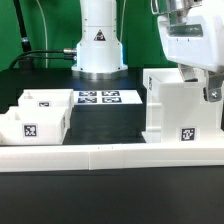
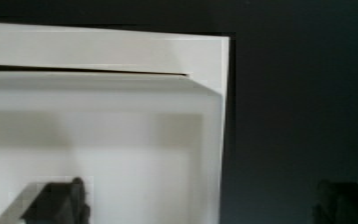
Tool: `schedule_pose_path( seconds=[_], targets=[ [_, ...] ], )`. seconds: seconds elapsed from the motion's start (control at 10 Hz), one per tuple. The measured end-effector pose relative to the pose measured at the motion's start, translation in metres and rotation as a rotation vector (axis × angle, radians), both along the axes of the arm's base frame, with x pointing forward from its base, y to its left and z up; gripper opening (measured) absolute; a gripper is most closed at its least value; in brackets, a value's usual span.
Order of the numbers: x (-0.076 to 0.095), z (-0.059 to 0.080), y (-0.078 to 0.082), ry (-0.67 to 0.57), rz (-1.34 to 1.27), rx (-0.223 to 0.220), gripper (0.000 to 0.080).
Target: Assemble drawer
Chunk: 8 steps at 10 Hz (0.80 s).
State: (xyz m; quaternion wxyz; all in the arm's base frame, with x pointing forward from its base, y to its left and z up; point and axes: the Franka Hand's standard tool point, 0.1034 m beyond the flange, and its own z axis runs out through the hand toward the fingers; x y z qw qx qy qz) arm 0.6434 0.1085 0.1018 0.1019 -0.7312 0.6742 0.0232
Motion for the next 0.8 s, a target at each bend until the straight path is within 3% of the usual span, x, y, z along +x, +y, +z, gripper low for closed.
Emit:
schedule_pose_path(
  seconds=[0.3,0.5,0.8],
  targets=[
    [-0.036,0.022,-0.005,-0.017,0.155,-0.004,0.0649],
    [-0.051,0.039,-0.013,-0.035,0.204,-0.004,0.0649],
    [-0.051,0.033,-0.01,-0.038,0.264,-0.011,0.0649]
  ],
)
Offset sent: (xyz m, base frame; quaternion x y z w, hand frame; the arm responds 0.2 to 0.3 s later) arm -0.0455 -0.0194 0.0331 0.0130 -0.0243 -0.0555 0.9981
